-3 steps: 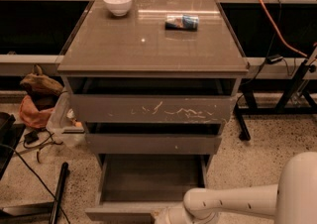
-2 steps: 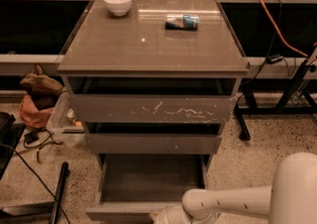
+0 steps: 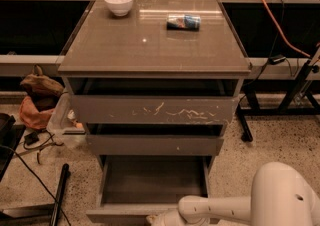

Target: Close bottom drawer

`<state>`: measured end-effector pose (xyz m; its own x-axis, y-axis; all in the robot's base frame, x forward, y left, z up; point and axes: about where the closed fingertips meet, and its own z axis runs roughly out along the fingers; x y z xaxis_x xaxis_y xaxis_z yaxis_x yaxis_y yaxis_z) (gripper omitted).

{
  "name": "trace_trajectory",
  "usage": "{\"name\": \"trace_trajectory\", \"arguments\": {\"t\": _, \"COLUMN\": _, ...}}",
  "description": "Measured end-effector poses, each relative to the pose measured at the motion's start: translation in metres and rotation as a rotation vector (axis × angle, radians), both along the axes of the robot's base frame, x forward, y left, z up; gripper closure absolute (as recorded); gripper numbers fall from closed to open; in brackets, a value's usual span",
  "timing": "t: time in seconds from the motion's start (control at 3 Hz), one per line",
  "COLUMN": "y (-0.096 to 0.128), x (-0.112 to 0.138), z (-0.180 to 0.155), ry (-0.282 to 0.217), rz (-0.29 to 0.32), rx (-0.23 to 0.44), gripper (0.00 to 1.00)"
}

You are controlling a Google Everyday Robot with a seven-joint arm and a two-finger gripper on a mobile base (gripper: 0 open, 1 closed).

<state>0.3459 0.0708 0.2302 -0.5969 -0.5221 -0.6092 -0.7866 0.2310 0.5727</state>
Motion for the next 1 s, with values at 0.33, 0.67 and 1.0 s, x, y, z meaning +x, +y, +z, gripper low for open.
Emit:
{"name": "trace_trajectory", "arguments": {"t": 0.33, "y": 0.011, "x": 0.013, "z": -0.032, "ry": -0.038, "rz": 0.012, "rx": -0.018, "gripper": 0.0}}
{"name": "trace_trajectory", "arguments": {"t": 0.67, "y": 0.017, "x": 0.024, "z": -0.043, "ry": -0.111, "rz": 0.007, "rx": -0.07, "gripper": 0.0}}
{"name": "trace_trajectory", "arguments": {"t": 1.0, "y": 0.006, "x": 0.046, "z": -0.042, "ry": -0.204, "rz": -0.057, "rx": -0.125, "gripper": 0.0}}
